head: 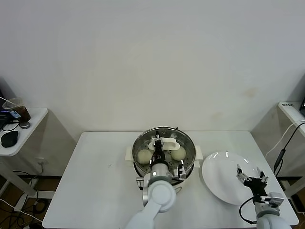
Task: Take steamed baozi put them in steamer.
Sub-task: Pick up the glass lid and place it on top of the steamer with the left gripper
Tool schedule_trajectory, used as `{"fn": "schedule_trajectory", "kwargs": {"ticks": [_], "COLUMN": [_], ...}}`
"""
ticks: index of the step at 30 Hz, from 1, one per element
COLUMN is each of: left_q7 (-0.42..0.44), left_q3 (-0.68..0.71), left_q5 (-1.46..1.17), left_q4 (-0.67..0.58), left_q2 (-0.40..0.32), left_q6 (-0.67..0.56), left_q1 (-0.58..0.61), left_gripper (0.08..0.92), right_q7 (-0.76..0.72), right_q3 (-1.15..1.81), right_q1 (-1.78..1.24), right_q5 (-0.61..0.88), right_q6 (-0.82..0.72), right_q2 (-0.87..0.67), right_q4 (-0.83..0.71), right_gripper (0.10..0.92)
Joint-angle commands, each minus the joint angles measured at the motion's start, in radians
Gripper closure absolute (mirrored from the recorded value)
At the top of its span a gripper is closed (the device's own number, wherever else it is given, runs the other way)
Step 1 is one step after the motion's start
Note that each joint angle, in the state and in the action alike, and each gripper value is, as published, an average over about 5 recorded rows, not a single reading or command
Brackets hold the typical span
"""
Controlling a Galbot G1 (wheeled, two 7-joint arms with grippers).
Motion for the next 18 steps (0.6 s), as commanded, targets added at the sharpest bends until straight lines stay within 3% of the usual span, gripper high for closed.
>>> {"fn": "schedule_trajectory", "kwargs": {"ticks": [1, 12, 18], "left_q7": [-0.022, -0.055, -0.125], "left_q3": [-0.002, 0.004, 0.019], "left_q5": [-0.008, -0.008, -0.03], "left_q4": [0.008, 0.017, -0.023], "left_q2": [-0.001, 0.001, 0.01], "left_q6": [0.0, -0.001, -0.029], "left_q1": [0.009, 0.024, 0.049], "left_gripper": [0.821, 0.821, 0.821], "right_q7": [0.0, 0.0, 0.0], "right_q3": [-0.001, -0.006, -0.008], "right_q1": [0.001, 0.002, 0.003], "right_q5": [-0.001, -0.005, -0.006], "right_q6": [0.001, 0.002, 0.003], "right_q2": [0.001, 0.004, 0.005], "right_q4": [0.001, -0.001, -0.003], "right_gripper": [0.203, 0.203, 0.203]}}
